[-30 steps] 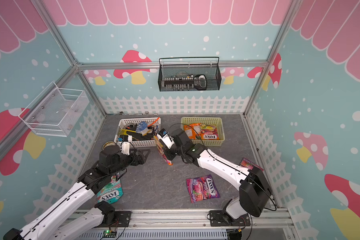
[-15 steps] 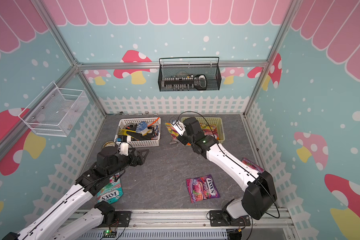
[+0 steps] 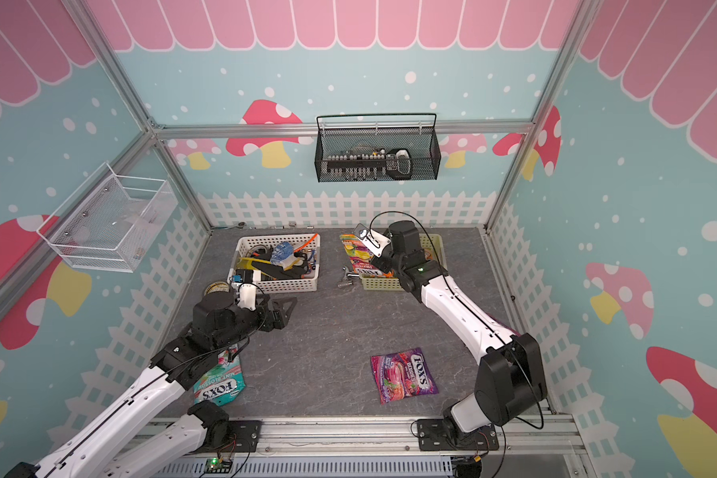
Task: Put the candies in the basket
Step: Place the candy in the basket.
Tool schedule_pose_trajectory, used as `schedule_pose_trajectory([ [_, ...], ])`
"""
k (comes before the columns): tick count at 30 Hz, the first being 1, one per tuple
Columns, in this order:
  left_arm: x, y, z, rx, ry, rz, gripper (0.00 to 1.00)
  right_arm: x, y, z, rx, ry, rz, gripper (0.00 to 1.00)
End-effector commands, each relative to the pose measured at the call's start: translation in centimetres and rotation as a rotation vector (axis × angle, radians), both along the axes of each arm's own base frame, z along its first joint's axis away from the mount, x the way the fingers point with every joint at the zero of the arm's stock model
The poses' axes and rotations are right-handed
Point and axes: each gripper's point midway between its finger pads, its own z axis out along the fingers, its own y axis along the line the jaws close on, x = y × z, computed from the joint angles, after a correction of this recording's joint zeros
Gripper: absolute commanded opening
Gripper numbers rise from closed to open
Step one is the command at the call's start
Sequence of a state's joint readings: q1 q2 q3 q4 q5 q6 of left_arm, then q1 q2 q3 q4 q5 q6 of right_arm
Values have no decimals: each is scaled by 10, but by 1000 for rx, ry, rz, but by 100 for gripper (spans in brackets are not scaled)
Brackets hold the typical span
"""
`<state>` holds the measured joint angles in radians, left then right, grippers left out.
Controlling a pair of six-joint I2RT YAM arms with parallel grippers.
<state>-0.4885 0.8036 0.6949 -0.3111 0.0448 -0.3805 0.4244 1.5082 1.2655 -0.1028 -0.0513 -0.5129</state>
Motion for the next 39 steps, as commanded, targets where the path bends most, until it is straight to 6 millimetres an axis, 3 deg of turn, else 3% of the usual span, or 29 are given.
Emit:
schedule_pose_trajectory([
  [1,-2,0,-6,24,7,-11,99,12,4,11,41,-47,46,0],
  [12,-3,0,-4,23,-2,-13,99,50,-10,-51,42,64,35,0],
  [19,-2,1,-6,27,1,-9,99,68,-37,-90,52,159,-34,0],
  [30,0,-1,-11,38,18,-11,99,95,-56,-112,-31,172,-84,0],
  [32,1,0,-10,38,16,-9,99,100,-60,-129,-56,200,-93,0],
  [39,1,0,-10,37,17,-8,99,108,-73,-138,-118,194,-107,0],
])
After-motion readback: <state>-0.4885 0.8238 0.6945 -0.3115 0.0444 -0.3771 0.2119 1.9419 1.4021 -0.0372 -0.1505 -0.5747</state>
